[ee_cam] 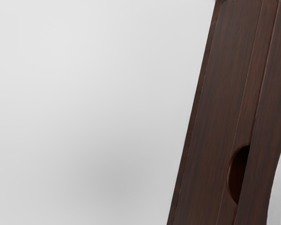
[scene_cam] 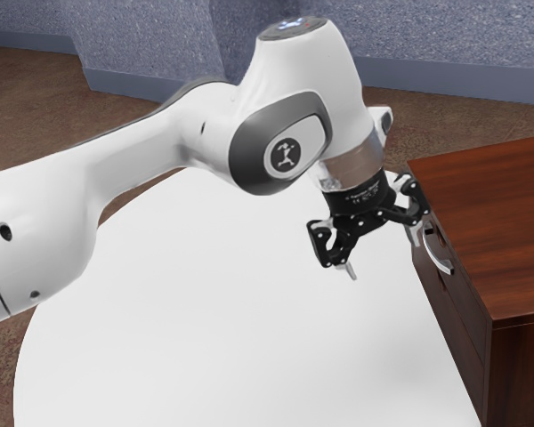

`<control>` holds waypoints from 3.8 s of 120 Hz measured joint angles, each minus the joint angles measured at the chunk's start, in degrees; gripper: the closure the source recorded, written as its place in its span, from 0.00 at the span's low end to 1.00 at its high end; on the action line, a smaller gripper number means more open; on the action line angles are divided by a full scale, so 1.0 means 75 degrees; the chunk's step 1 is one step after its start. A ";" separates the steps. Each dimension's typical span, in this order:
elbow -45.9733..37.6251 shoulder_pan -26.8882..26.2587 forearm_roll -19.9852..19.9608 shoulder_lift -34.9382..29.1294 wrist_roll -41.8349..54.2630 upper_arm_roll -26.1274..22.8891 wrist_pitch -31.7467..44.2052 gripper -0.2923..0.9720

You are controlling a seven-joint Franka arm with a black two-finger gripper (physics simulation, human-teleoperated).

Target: Pull the drawer handle with one arm to open the drawer

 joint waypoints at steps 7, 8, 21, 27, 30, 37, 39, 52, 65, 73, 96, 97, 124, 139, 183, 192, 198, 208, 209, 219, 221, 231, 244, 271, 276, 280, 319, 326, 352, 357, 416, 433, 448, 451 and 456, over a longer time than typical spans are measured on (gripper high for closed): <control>0.0004 0.0043 -0.0008 0.0054 0.0108 -0.0004 0.0084 0.23; 0.0004 0.0045 -0.0009 0.0059 0.0123 -0.0004 0.0094 0.23; 0.0005 0.0066 -0.0014 0.0117 0.0298 -0.0060 0.0228 0.23; 0.0006 0.0063 -0.0013 0.0128 0.0368 -0.0099 0.0297 0.23; 0.0006 0.0061 -0.0013 0.0142 0.0401 -0.0108 0.0328 0.23; 0.0006 0.0056 -0.0015 0.0159 0.0473 -0.0118 0.0387 0.23; 0.0006 0.0057 -0.0016 0.0162 0.0493 -0.0121 0.0401 0.23; 0.0006 0.0055 -0.0020 0.0167 0.0606 -0.0140 0.0481 0.23; 0.0004 0.0054 -0.0022 0.0165 0.0700 -0.0146 0.0548 0.23; -0.0003 0.0056 -0.0027 0.0167 0.0751 -0.0146 0.0577 0.23; 0.0094 0.0191 -0.0063 0.0278 0.0890 -0.0147 0.0627 0.23; 0.0112 0.0197 -0.0064 0.0287 0.0897 -0.0147 0.0628 0.23; 0.0215 0.0227 -0.0075 0.0367 0.1039 -0.0158 0.0649 0.23; 0.0225 0.0265 -0.0079 0.0413 0.1105 -0.0158 0.0657 0.23; 0.0217 0.0197 -0.0160 0.0426 0.1238 -0.0165 0.0732 0.30; 0.0217 0.0187 -0.0172 0.0426 0.1256 -0.0169 0.0767 0.33; 0.0214 0.0187 -0.0177 0.0426 0.1267 -0.0170 0.0785 0.34; 0.0201 0.0194 -0.0181 0.0426 0.1283 -0.0175 0.0831 0.37; 0.0200 0.0194 -0.0182 0.0428 0.1285 -0.0179 0.0838 0.37; 0.0195 0.0206 -0.0184 0.0458 0.1300 -0.0258 0.0925 0.38; 0.0194 0.0209 -0.0184 0.0465 0.1303 -0.0272 0.0944 0.38; 0.0187 0.0226 -0.0185 0.0481 0.1316 -0.0324 0.1021 0.39; 0.0162 0.0255 -0.0181 0.0512 0.1330 -0.0341 0.1084 0.41; 0.0121 0.0262 -0.0193 0.0531 0.1355 -0.0340 0.1144 0.44; 0.0116 0.0259 -0.0212 0.0531 0.1358 -0.0335 0.1150 0.45; 0.0109 0.0258 -0.0228 0.0531 0.1360 -0.0334 0.1153 0.45; 0.0012 0.0267 -0.0291 0.0504 0.1373 -0.0330 0.1166 0.51; -0.0013 0.0269 -0.0295 0.0500 0.1373 -0.0330 0.1166 0.51; -0.0106 0.0305 -0.0311 0.0448 0.1378 -0.0330 0.1169 0.53; -0.0117 0.0309 -0.0312 0.0434 0.1379 -0.0331 0.1170 0.54; -0.0634 0.0459 -0.0220 0.0034 0.1379 -0.0318 0.1168 0.55; -0.0803 0.0489 -0.0204 -0.0107 0.1374 -0.0312 0.1166 0.55; -0.0931 0.0495 -0.0187 -0.0226 0.1370 -0.0296 0.1167 0.55; -0.0959 0.0494 -0.0183 -0.0254 0.1370 -0.0291 0.1168 0.55; -0.1021 0.0503 -0.0173 -0.0309 0.1370 -0.0294 0.1168 0.55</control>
